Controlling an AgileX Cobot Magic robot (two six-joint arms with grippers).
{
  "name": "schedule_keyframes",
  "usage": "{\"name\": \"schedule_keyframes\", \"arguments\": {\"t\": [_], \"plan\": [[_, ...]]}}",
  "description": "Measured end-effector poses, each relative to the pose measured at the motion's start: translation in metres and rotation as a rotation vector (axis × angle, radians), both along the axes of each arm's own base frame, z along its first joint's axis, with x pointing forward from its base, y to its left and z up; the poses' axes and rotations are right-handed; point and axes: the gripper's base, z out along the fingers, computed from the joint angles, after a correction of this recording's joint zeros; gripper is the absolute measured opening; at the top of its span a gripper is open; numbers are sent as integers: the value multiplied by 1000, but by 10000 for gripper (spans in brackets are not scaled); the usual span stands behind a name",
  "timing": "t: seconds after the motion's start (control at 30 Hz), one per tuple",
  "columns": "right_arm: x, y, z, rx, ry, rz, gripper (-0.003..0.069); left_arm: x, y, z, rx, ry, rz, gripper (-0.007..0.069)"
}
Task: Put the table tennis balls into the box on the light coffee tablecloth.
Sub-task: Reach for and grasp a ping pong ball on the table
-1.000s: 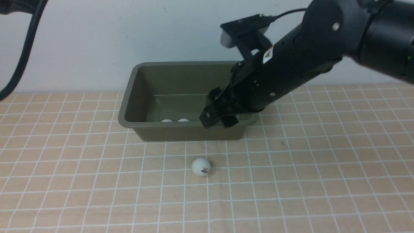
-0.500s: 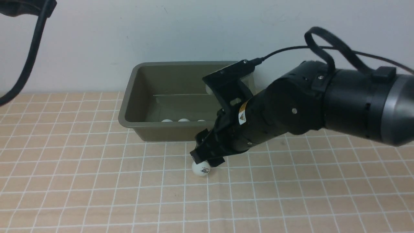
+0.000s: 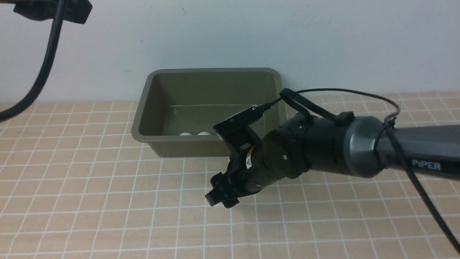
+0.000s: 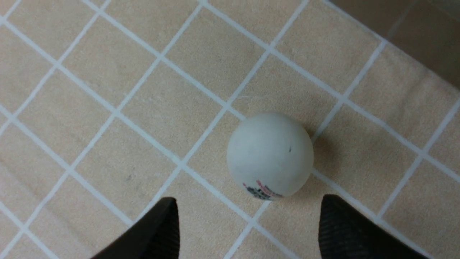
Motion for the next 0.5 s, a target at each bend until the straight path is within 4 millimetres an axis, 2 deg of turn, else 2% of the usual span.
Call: {"name": "schedule_keyframes", "arguments": {"t": [0.27,0.5], "plan": [[6,5,-8,38,-47,-4,471,0,0,0,-1,0,-1,277],[11,10,-26,26,-36,-5,471,0,0,0,-1,0,-1,277]]}}
